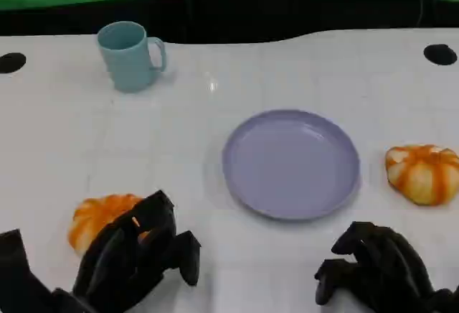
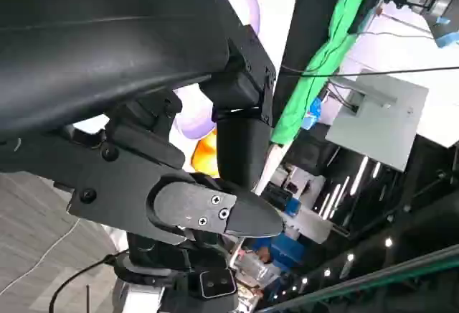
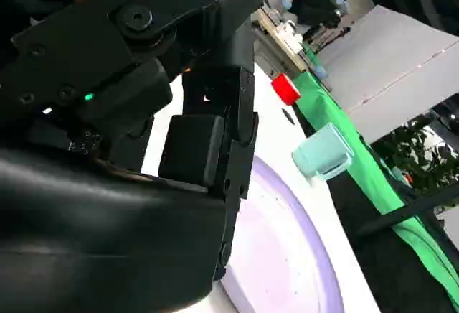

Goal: Grasp the bread from the table and place it into the plate.

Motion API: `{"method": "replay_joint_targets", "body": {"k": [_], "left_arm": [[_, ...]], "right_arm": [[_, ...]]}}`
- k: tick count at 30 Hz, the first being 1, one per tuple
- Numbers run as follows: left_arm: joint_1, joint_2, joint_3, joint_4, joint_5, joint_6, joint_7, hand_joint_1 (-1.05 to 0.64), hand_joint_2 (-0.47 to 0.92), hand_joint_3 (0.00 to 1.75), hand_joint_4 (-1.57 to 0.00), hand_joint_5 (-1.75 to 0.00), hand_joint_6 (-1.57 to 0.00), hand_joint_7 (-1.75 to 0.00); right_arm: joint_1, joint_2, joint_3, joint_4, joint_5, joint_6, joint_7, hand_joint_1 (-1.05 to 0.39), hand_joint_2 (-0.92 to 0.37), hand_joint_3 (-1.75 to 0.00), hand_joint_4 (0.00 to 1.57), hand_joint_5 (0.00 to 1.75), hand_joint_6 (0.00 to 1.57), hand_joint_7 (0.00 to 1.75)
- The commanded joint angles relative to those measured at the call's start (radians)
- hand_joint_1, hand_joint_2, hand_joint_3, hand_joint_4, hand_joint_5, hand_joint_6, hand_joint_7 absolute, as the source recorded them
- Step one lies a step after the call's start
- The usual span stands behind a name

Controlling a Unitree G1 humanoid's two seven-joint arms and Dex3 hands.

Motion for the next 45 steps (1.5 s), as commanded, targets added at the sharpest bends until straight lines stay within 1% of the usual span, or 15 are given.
{"method": "replay_joint_targets", "body": {"k": [1,27,31,32,33,34,35,36,37,38,39,41,43,44,45], "left_arm": [[-0.014,0.013,0.005,0.015,0.007,-0.005,-0.01,-0.72,0.92,0.18,-0.86,-1.75,-0.64,-1.75],[-0.02,0.012,0.015,0.026,0.002,-0.017,-0.023,-0.72,0.92,0.18,-0.84,-1.75,-0.62,-1.75],[-0.021,0.022,0.018,0.004,0.037,-0.058,0.006,-0.74,0.92,0.19,-0.81,-1.75,-0.6,-1.66],[-0.016,0.039,0.009,-0.018,0.079,-0.098,0.018,-0.74,0.92,0.19,-0.8,-1.75,-0.6,-1.65],[-0.012,0.052,0.003,-0.033,0.11,-0.127,0.026,-0.75,0.92,0.27,-0.68,-1.75,-0.54,-1.52],[-0.012,0.067,-0.001,-0.05,0.143,-0.156,0.035,-0.75,0.92,0.29,-0.63,-1.75,-0.52,-1.47],[-0.013,0.08,-0.003,-0.065,0.168,-0.176,0.043,-0.72,0.92,0.31,-0.58,-1.73,-0.52,-1.36],[-0.015,0.089,-0.004,-0.076,0.181,-0.183,0.048,-0.69,0.92,0.32,-0.54,-1.71,-0.54,-1.23],[-0.015,0.096,-0.005,-0.083,0.19,-0.187,0.053,-0.68,0.92,0.32,-0.53,-1.69,-0.54,-1.16],[-0.017,0.124,-0.014,-0.103,0.239,-0.202,0.071,-0.67,0.92,0.32,-0.52,-1.69,-0.54,-1.13],[-0.019,0.145,-0.021,-0.118,0.275,-0.213,0.086,-0.69,0.92,0.35,-0.49,-1.59,-0.53,-0.96],[-0.025,0.2,-0.036,-0.148,0.342,-0.231,0.095,-0.68,0.92,0.36,-0.47,-1.51,-0.53,-0.79],[-0.028,0.244,-0.044,-0.184,0.377,-0.219,0.095,-0.67,0.92,0.34,-0.44,-1.32,-0.54,-0.5],[-0.027,0.266,-0.046,-0.211,0.385,-0.201,0.093,-0.66,0.92,0.33,-0.44,-1.29,-0.55,-0.43],[-0.026,0.279,-0.048,-0.23,0.386,-0.189,0.092,-0.65,0.92,0.28,-0.45,-1.18,-0.55,-0.31]], "right_arm": [[-0.01,-0.006,-0.008,0.005,0.001,-0.014,0.001,-1.03,-0.73,-0.01,1.57,0.74,1.57,0.39],[-0.016,-0.006,-0.009,0.013,0.009,-0.013,0.012,-1.02,-0.72,0.0,1.57,0.73,1.57,0.36],[-0.009,-0.002,-0.009,0.005,0.006,-0.013,0.003,-1.03,-0.72,0.0,1.57,0.74,1.57,0.38],[-0.008,-0.002,-0.008,0.005,0.006,-0.016,0.004,-1.03,-0.72,0.0,1.57,0.74,1.57,0.38],[-0.007,-0.002,-0.008,0.004,0.005,-0.017,0.006,-1.03,-0.73,0.0,1.57,0.74,1.57,0.38],[-0.007,-0.003,-0.008,0.003,0.004,-0.019,0.005,-1.03,-0.73,0.0,1.57,0.74,1.57,0.38],[-0.006,-0.003,-0.007,0.002,0.002,-0.018,0.002,-1.03,-0.73,0.0,1.57,0.74,1.57,0.38],[-0.006,-0.002,-0.007,0.0,0.001,-0.016,-0.003,-1.04,-0.72,0.0,1.57,0.74,1.57,0.38],[-0.006,-0.002,-0.007,-0.001,0.0,-0.015,-0.006,-1.04,-0.72,0.0,1.57,0.74,1.57,0.38],[-0.006,-0.003,-0.007,0.0,0.0,-0.016,-0.005,-1.04,-0.72,0.0,1.57,0.75,1.57,0.39],[-0.006,-0.003,-0.007,0.001,0.0,-0.017,-0.004,-1.05,-0.72,0.0,1.57,0.75,1.57,0.39],[-0.007,-0.004,-0.008,0.005,0.003,-0.017,0.001,-1.04,-0.72,0.0,1.57,0.75,1.57,0.38],[-0.008,-0.004,-0.008,0.006,0.003,-0.017,0.001,-1.04,-0.72,0.0,1.57,0.75,1.57,0.38],[-0.007,-0.003,-0.008,0.005,0.003,-0.015,-0.002,-1.04,-0.72,0.0,1.57,0.75,1.57,0.38],[-0.007,-0.002,-0.008,0.004,0.003,-0.014,-0.004,-1.04,-0.72,0.0,1.57,0.75,1.57,0.38]]}}
